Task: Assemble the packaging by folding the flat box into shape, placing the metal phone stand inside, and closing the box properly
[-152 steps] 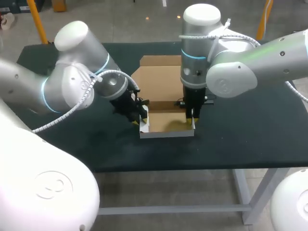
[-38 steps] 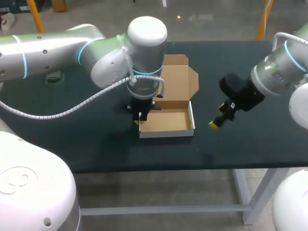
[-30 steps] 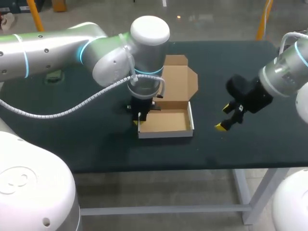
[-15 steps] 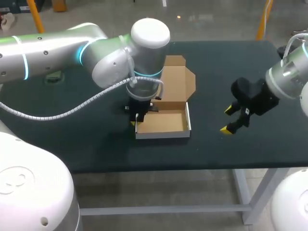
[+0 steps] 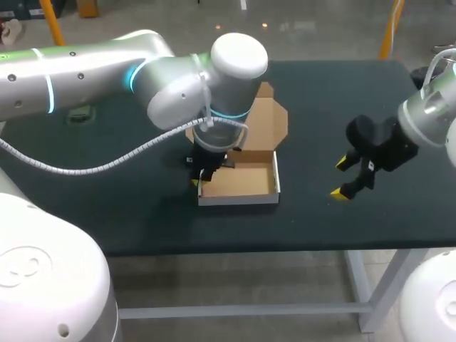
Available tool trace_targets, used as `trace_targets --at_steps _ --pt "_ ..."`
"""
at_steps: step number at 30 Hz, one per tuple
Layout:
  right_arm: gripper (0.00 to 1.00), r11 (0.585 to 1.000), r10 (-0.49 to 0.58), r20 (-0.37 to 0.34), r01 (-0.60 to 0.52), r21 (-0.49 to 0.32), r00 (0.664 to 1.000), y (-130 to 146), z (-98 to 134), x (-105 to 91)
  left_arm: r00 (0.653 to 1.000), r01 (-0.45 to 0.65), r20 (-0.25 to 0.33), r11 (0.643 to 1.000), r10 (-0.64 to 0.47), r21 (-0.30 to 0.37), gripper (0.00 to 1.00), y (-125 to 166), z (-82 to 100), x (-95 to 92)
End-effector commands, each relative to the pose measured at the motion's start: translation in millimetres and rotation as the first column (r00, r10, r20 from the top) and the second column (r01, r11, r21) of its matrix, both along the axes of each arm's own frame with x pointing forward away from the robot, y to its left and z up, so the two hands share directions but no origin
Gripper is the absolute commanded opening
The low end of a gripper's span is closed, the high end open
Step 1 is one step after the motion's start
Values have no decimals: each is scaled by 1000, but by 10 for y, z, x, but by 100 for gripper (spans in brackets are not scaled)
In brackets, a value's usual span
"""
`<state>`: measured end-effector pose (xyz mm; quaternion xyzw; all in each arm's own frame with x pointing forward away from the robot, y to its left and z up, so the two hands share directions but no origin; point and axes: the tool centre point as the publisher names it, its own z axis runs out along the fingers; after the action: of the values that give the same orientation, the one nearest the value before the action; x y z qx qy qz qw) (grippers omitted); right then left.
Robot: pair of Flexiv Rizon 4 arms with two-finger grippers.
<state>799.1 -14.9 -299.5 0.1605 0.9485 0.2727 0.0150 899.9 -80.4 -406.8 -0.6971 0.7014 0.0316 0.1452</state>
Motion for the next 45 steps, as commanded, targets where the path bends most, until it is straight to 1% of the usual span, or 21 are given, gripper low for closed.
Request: trace_targets --at_steps 1,3,4,6,7,10,12,13,15,16,17,19,21,22,24,25,29,35,41,45 --pt "100 1000 6 1 -6 1 1000 -17 21 -21 1000 -15 17 996 13 92 0 -30 -65 -3" --pt "100 1000 7 3 -7 -1 1000 -13 23 -24 999 -25 27 993 22 119 0 -17 -59 0" --pt "100 1000 7 4 -7 -1 1000 -12 24 -24 999 -24 25 993 21 114 0 -15 -59 1" --pt "100 1000 7 4 -7 -1 1000 -11 24 -26 999 -28 31 991 24 129 0 -9 -55 2" --pt "100 1000 6 4 -6 -1 1000 -11 24 -27 999 -25 28 992 22 120 0 -7 -58 3" --pt "100 1000 3 4 -3 -1 1000 -10 21 -32 1000 -16 18 998 15 63 0 5 -40 -5" --pt "100 1000 2 2 -2 0 1000 -10 20 -34 1000 -10 17 1000 9 11 0 9 -15 -17" --pt "100 1000 2 3 -2 -1 1000 -9 19 -35 1000 -7 15 1000 7 -1 0 9 -14 -18" --pt "100 1000 1 3 -1 -2 1000 -9 20 -35 1000 -2 8 998 2 -55 0 15 5 -30" --pt "100 1000 1 3 -1 -2 1000 -8 20 -35 1000 -1 5 997 1 -71 0 18 10 -34" --pt "100 1000 0 3 0 -3 1000 -6 21 -32 1000 -1 8 997 1 -77 0 20 13 -37" --pt "100 1000 1 3 -1 -3 1000 -6 25 -32 1000 7 -1 993 -7 -114 0 24 18 -48" --pt "100 1000 1 4 -1 -4 1000 -6 26 -32 1000 7 -5 991 -8 -131 0 26 16 -51" --pt "100 1000 0 3 0 -4 1000 -6 27 -31 1000 9 -13 987 -12 -163 0 30 21 -58" --pt "100 1000 -1 3 1 -5 1000 -5 26 -30 1000 10 -12 985 -12 -172 0 31 27 -63" --pt "100 1000 -1 3 1 -5 1000 -4 26 -29 1000 14 -14 982 -16 -190 0 29 33 -70" --pt "100 1000 1 3 -1 -5 1000 2 22 -30 999 33 -12 973 -36 -228 0 12 56 -99" --pt "100 1000 -2 1 2 -5 1000 0 19 -28 999 31 -14 967 -36 -252 0 4 64 -112" --pt "100 1000 -5 2 5 -3 1000 -6 17 -22 1000 -13 -6 962 11 -272 0 2 40 -123" --pt "100 1000 -7 1 7 -2 1000 -15 12 -24 1000 -24 0 968 25 -250 0 -27 17 -116"
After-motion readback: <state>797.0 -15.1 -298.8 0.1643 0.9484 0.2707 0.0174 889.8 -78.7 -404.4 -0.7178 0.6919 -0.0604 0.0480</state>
